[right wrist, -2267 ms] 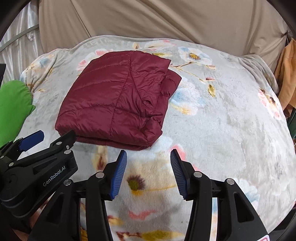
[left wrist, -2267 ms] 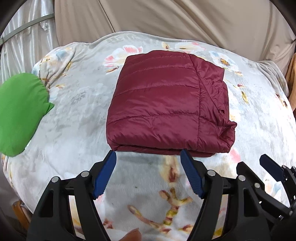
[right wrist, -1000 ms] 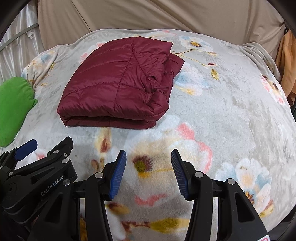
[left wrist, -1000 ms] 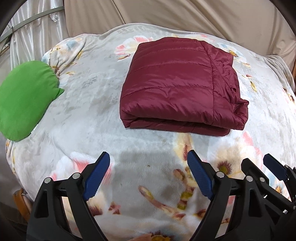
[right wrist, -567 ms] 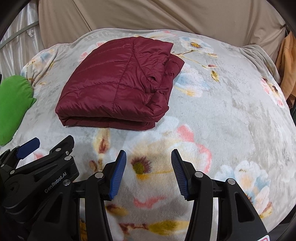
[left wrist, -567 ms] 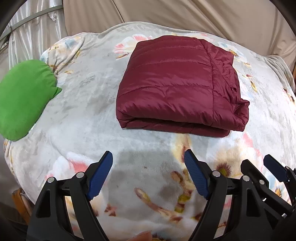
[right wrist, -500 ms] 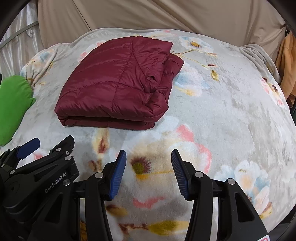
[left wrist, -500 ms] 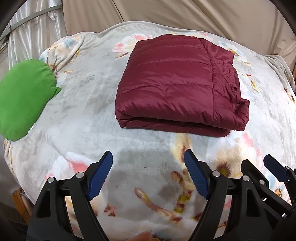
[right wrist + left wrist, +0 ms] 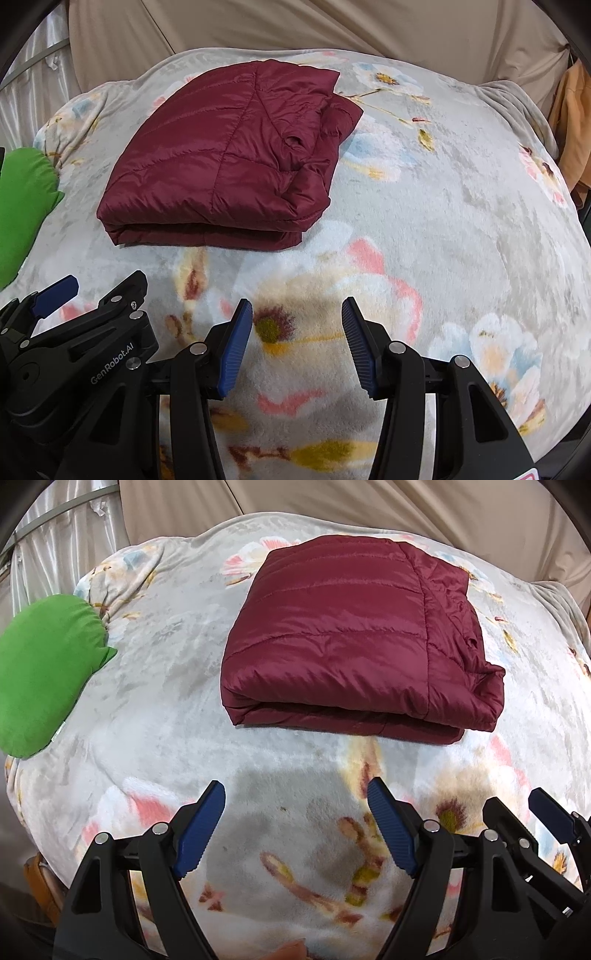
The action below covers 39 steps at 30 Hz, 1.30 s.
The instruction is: Fold large clothes
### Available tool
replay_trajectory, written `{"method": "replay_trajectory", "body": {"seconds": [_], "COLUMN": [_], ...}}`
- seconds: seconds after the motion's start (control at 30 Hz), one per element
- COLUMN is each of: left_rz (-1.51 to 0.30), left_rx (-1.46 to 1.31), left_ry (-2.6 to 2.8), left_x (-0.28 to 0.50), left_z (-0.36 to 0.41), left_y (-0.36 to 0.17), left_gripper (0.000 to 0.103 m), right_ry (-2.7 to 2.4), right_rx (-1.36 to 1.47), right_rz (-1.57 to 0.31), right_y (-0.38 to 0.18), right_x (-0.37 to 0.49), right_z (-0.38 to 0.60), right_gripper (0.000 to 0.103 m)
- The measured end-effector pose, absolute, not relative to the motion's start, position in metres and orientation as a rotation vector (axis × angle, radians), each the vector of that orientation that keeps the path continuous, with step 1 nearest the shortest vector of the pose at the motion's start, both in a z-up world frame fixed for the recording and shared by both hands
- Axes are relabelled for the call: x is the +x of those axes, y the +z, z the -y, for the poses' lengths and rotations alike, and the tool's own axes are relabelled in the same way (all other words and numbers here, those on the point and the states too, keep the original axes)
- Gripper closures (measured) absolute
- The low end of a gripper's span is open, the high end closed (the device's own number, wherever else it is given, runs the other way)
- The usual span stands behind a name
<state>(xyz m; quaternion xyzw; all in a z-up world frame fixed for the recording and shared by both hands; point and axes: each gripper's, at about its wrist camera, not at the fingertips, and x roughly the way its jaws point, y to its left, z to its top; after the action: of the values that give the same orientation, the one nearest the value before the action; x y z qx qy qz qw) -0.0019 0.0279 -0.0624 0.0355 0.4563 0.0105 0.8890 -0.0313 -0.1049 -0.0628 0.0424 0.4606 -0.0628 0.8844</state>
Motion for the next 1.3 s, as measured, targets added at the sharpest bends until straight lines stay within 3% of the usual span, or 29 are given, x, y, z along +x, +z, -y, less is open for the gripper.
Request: {"method": "replay_trajectory", "body": {"seconds": [1.3], "left_rz": [-1.019], "left_rx": [0.059], "left_ry": [0.066], "left_x": [0.001], "left_z": [-0.037], "left_y": [-0.076], "left_gripper": [0.022], "right_ry": [-0.123], "right_rx": [0.070], "right_rz": [-0.978], "right_y": [-0.070], "right_x": [-0.024], "right_z": [0.094], "right_gripper": [0.053]}}
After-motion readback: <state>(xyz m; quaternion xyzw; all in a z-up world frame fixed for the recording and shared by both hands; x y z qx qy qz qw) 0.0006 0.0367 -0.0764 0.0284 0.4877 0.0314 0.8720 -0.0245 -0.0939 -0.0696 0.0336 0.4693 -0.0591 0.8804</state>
